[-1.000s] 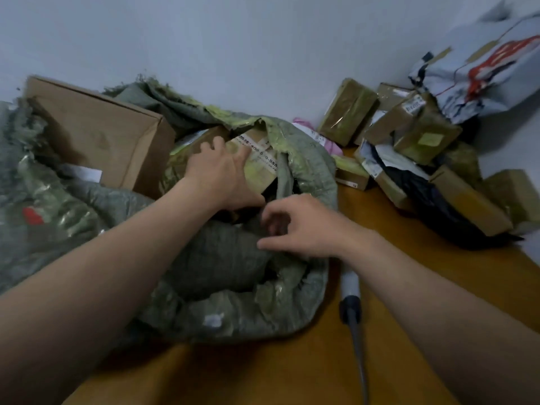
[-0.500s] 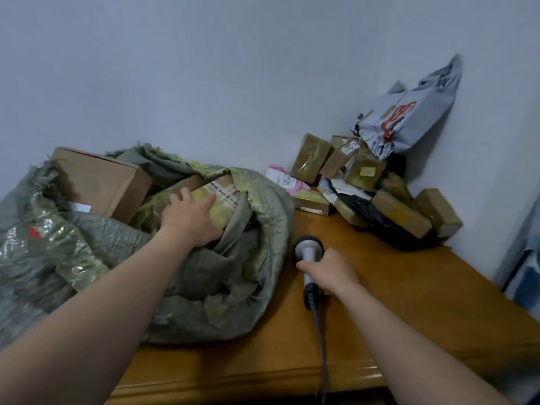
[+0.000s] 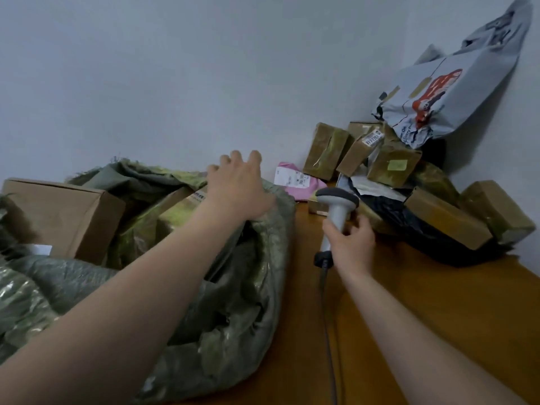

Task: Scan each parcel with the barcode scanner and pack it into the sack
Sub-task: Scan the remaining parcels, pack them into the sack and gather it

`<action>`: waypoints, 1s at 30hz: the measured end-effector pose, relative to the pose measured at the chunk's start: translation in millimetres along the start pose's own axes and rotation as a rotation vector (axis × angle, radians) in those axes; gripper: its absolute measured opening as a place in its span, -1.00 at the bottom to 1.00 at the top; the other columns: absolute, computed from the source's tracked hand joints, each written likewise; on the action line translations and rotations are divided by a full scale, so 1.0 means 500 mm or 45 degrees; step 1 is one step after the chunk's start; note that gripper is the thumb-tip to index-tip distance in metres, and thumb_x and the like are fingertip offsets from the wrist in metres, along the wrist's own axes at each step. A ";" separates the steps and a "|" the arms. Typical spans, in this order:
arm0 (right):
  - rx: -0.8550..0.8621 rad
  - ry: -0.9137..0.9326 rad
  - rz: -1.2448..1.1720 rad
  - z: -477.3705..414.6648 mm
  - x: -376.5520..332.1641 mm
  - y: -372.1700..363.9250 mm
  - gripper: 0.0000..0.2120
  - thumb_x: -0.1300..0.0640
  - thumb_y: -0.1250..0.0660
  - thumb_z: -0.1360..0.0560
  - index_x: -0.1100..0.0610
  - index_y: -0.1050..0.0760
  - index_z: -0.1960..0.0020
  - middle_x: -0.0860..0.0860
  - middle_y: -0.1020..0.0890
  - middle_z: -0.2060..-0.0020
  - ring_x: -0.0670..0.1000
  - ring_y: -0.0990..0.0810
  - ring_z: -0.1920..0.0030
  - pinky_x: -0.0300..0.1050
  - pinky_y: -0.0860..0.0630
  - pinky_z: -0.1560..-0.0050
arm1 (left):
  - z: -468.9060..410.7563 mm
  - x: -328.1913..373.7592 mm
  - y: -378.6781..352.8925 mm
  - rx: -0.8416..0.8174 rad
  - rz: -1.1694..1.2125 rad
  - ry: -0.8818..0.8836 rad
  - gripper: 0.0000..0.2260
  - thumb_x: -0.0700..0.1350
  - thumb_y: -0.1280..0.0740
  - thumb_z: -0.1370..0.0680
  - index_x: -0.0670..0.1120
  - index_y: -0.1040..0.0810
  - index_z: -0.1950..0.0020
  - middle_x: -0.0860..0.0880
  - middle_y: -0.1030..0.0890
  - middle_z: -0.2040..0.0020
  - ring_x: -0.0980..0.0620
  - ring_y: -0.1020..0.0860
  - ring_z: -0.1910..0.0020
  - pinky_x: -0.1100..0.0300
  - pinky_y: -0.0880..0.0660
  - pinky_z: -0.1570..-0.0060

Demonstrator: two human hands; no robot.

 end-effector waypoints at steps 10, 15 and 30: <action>0.041 0.063 -0.088 -0.138 0.092 -0.006 -0.12 -0.07 -0.64 -0.36 -0.01 -0.29 -0.56 -0.27 -0.54 0.05 -0.25 -0.62 0.07 -0.33 -0.52 0.19 | -0.244 0.169 -0.365 -0.389 0.637 0.024 -0.33 0.22 -0.27 -0.64 -0.02 -0.15 -0.66 -0.17 -0.42 -0.53 -0.25 -0.45 -0.44 -0.08 -0.44 -0.39; 0.067 0.076 -0.134 -0.171 0.125 -0.009 -0.10 -0.13 -0.65 -0.32 -0.05 -0.30 -0.53 -0.11 -0.62 -0.06 -0.10 -0.66 -0.06 -0.03 -0.65 -0.01 | -0.331 0.162 -0.485 -0.539 0.642 0.156 -0.37 0.26 -0.16 -0.68 0.01 -0.15 -0.67 -0.16 -0.29 -0.62 -0.23 -0.32 -0.54 -0.10 -0.29 -0.52; 0.016 0.075 -0.144 -0.184 0.138 -0.024 -0.21 -0.13 -0.64 -0.33 -0.17 -0.33 -0.44 -0.07 -0.68 0.06 -0.10 -0.69 0.09 -0.07 -0.64 0.13 | -0.406 0.135 -0.558 -0.632 0.801 0.344 -0.36 0.01 -0.42 -0.60 0.02 -0.25 -0.63 -0.10 -0.38 -0.57 -0.12 -0.40 -0.49 0.06 -0.35 -0.44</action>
Point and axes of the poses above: each hand's wrist, its own z-axis away from the middle knuckle, its own y-axis out of the back of the hand, x = y × z, the point moved 10 cm from there along -z, towards the middle knuckle
